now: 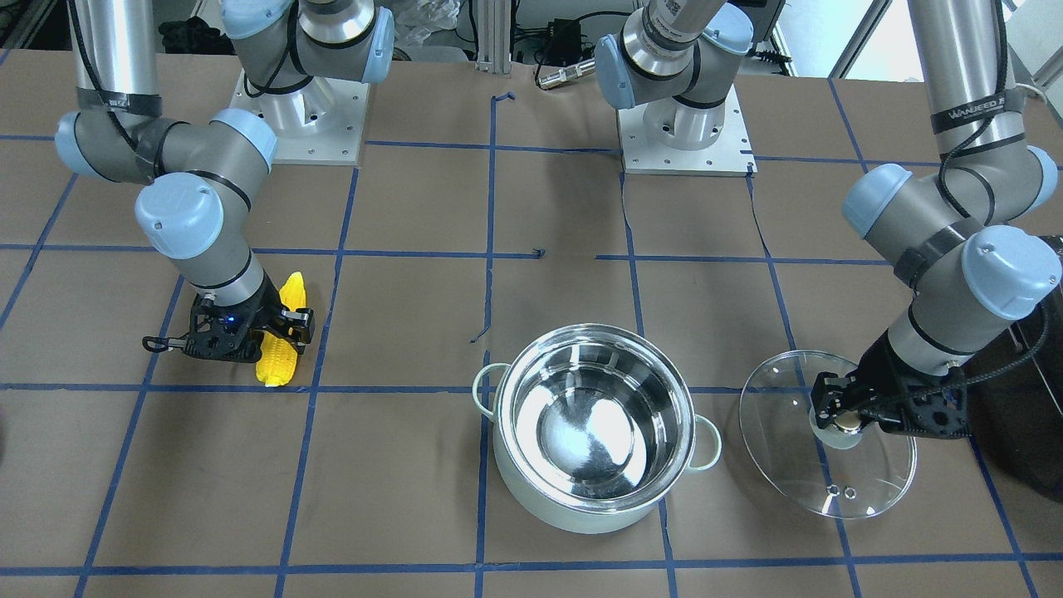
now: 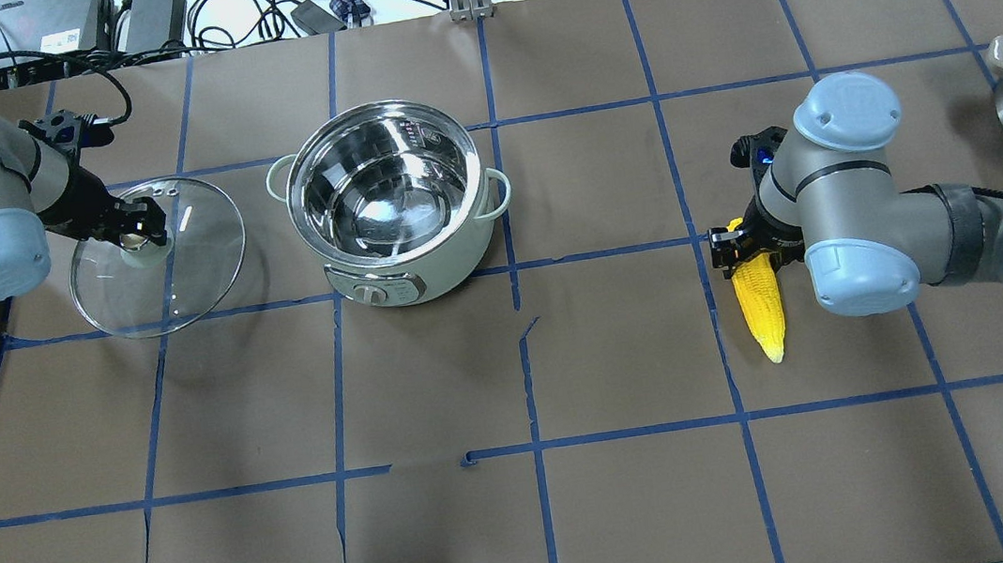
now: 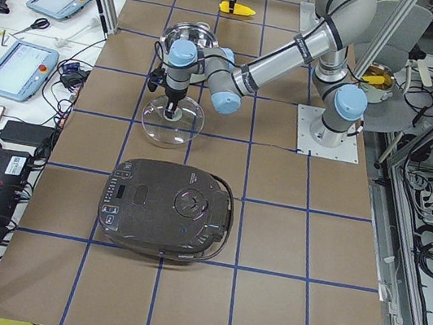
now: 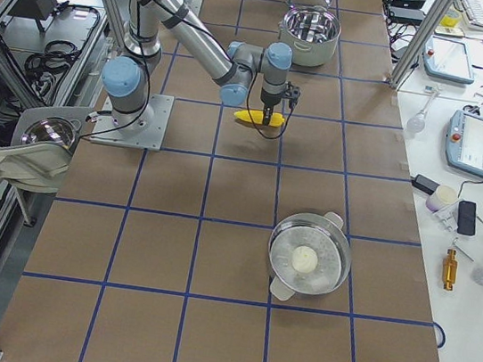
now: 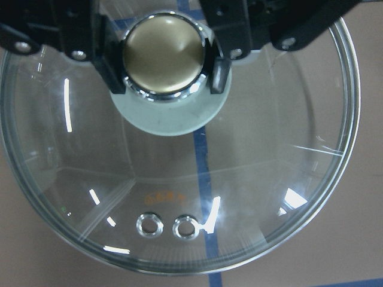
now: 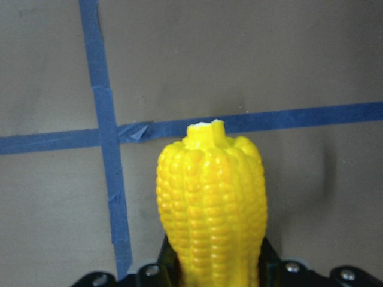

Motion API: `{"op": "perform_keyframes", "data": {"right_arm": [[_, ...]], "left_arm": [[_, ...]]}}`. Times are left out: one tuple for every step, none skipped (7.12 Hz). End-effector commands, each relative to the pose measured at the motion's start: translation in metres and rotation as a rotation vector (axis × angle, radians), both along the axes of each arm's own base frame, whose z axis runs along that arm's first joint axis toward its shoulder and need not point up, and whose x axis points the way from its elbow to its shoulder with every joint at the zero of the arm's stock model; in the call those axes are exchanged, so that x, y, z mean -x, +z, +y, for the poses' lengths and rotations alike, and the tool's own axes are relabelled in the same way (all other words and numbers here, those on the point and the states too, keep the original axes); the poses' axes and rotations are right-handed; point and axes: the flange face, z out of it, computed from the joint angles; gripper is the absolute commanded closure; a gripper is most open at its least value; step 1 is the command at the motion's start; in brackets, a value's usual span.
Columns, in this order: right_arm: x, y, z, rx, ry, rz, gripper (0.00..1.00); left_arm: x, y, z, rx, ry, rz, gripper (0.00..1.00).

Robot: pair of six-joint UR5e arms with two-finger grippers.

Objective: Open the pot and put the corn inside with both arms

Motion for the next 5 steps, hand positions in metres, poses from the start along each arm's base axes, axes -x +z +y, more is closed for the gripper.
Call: {"op": "perform_keyframes", "data": {"right_arm": [[-0.013, 0.042, -0.033, 0.050, 0.017, 0.009, 0.89], [-0.037, 0.076, -0.054, 0.036, 0.051, 0.009, 0.89], [-0.048, 0.105, -0.070, 0.023, 0.047, 0.002, 0.89], [-0.062, 0.131, -0.083, 0.047, 0.045, -0.012, 0.89], [-0.090, 0.155, -0.093, 0.057, 0.046, -0.016, 0.89]], "left_arm": [[0.000, -0.004, -0.001, -0.005, -0.001, 0.001, 0.76], [-0.001, -0.007, -0.001, -0.009, 0.002, 0.003, 0.76], [-0.001, -0.007, -0.002, 0.000, -0.001, -0.001, 0.76], [-0.001, -0.007, -0.002, 0.001, -0.003, -0.001, 0.76], [-0.003, -0.009, -0.002, -0.003, -0.006, 0.001, 0.76]]}}
